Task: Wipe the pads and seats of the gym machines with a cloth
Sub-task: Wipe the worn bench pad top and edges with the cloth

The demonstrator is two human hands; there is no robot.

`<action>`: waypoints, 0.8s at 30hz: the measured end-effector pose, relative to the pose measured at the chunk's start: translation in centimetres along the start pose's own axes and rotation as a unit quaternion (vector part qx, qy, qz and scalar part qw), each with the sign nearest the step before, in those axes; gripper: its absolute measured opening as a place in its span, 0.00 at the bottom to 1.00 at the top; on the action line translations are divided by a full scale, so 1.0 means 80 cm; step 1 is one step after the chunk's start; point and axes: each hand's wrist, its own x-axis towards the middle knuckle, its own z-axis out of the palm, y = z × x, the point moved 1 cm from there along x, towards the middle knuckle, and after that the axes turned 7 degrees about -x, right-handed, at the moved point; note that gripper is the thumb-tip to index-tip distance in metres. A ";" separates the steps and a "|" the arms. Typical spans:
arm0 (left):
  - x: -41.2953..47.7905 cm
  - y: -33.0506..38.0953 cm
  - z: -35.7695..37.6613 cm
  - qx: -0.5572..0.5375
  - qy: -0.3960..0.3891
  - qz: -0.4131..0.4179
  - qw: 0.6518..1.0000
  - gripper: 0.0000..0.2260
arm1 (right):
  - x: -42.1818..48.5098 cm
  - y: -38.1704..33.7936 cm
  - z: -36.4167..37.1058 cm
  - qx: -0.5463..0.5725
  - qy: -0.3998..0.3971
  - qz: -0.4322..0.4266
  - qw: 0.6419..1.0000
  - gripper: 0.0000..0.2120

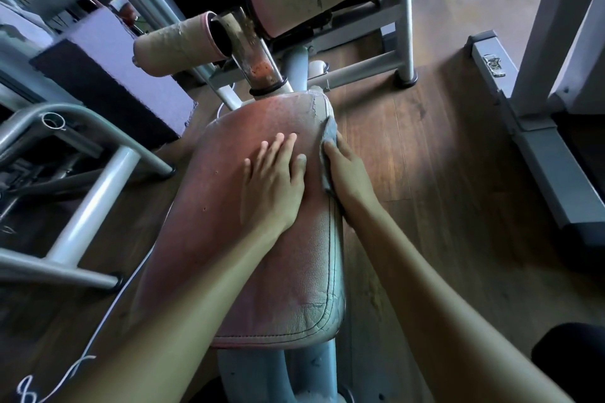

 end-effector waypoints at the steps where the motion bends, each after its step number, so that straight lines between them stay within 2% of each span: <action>1: -0.001 0.000 0.000 0.001 0.000 0.000 1.000 0.22 | -0.021 0.011 -0.001 0.010 -0.007 -0.001 1.000 0.18; 4: -0.001 -0.001 0.001 -0.001 -0.002 -0.002 1.000 0.22 | -0.053 0.017 -0.006 0.030 -0.044 0.010 0.999 0.15; 6: 0.000 -0.002 0.002 0.000 -0.003 0.000 1.000 0.22 | -0.020 0.007 -0.005 0.012 -0.021 -0.006 1.000 0.13; 11: 0.001 0.001 0.001 -0.001 -0.005 -0.005 1.000 0.22 | 0.071 -0.019 0.000 -0.057 0.001 0.000 0.998 0.17; 14: 0.001 -0.001 0.001 -0.007 -0.007 -0.006 1.000 0.22 | 0.075 -0.022 0.002 -0.041 -0.002 0.005 0.999 0.18; 19: 0.000 -0.002 0.000 -0.009 -0.008 -0.003 1.000 0.22 | 0.006 -0.007 0.000 -0.033 0.007 -0.011 0.999 0.17; 24: 0.000 -0.001 -0.003 -0.023 -0.014 -0.007 1.000 0.22 | -0.099 0.003 -0.007 -0.016 -0.012 -0.010 1.000 0.19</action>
